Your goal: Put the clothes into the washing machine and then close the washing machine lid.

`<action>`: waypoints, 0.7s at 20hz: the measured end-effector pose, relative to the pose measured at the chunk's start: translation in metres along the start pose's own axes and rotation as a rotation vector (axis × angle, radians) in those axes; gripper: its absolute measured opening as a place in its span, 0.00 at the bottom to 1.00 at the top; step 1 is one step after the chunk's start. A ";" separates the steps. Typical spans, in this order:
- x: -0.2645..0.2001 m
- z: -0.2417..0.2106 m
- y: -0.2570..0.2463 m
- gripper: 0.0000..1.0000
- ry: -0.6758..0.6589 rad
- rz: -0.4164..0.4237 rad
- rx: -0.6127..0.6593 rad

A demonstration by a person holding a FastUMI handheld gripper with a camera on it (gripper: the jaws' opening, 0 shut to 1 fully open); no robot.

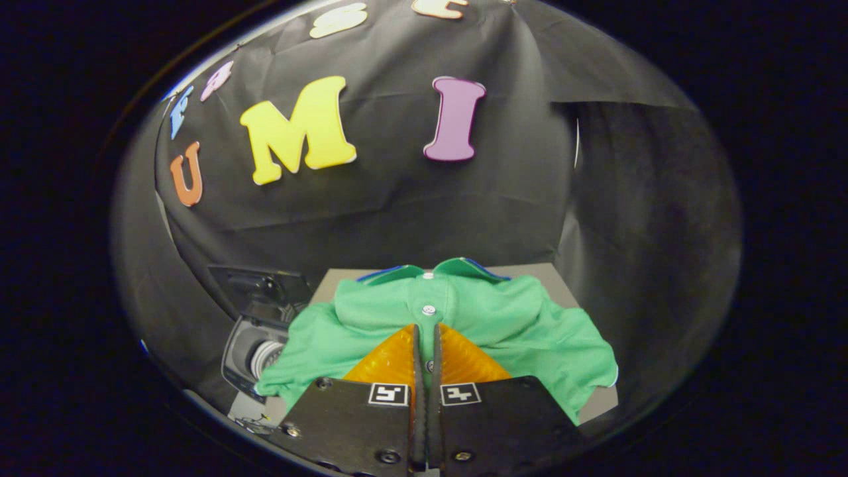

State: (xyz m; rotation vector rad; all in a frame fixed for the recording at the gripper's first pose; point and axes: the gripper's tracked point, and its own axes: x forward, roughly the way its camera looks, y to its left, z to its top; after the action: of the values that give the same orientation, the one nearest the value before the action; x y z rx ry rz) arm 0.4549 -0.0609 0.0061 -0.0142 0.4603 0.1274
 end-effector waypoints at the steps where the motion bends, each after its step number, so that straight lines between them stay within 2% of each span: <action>1: -0.007 0.008 0.005 0.05 -0.020 0.015 0.007; 9: -0.052 0.064 0.054 0.04 -0.129 0.113 0.013; 14: -0.062 0.074 0.092 0.04 -0.145 0.173 -0.005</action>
State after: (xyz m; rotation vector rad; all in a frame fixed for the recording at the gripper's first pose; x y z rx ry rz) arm 0.4212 0.0258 0.1015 0.0295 0.3162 0.2975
